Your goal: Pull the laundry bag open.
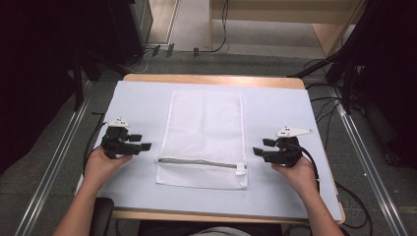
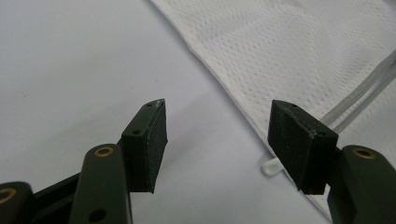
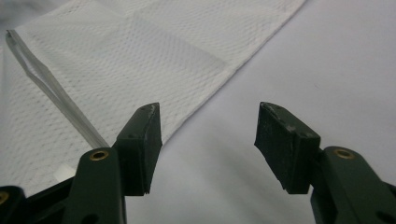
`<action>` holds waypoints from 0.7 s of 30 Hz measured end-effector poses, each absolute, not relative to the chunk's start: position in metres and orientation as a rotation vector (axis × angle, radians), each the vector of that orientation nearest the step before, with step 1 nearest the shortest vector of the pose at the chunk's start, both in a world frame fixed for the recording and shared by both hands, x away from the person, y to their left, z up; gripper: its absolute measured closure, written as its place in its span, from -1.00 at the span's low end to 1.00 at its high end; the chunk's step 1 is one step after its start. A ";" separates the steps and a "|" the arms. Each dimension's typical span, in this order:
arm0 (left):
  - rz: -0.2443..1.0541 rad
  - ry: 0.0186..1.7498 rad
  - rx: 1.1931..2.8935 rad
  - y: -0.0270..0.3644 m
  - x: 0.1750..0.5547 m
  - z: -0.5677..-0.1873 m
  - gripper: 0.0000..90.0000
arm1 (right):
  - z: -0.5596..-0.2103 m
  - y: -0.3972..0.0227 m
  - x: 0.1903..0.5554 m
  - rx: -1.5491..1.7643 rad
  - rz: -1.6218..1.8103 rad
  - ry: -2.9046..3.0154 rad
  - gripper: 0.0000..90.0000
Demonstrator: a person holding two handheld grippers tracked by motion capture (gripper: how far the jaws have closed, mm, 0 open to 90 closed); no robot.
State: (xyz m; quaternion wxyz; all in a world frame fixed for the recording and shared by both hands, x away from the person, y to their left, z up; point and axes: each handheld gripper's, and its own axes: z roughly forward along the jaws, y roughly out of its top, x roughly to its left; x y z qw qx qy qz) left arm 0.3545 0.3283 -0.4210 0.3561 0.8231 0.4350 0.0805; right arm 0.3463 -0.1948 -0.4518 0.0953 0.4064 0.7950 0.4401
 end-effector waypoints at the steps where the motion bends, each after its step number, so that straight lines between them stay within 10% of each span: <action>1: 0.205 1.125 2.127 0.329 0.355 -0.421 -0.16 | -0.452 -0.196 0.347 1.210 1.301 2.352 -0.09; 21: 0.195 1.135 2.146 0.330 0.359 -0.426 -0.26 | -0.459 -0.198 0.352 1.256 1.268 2.321 -0.23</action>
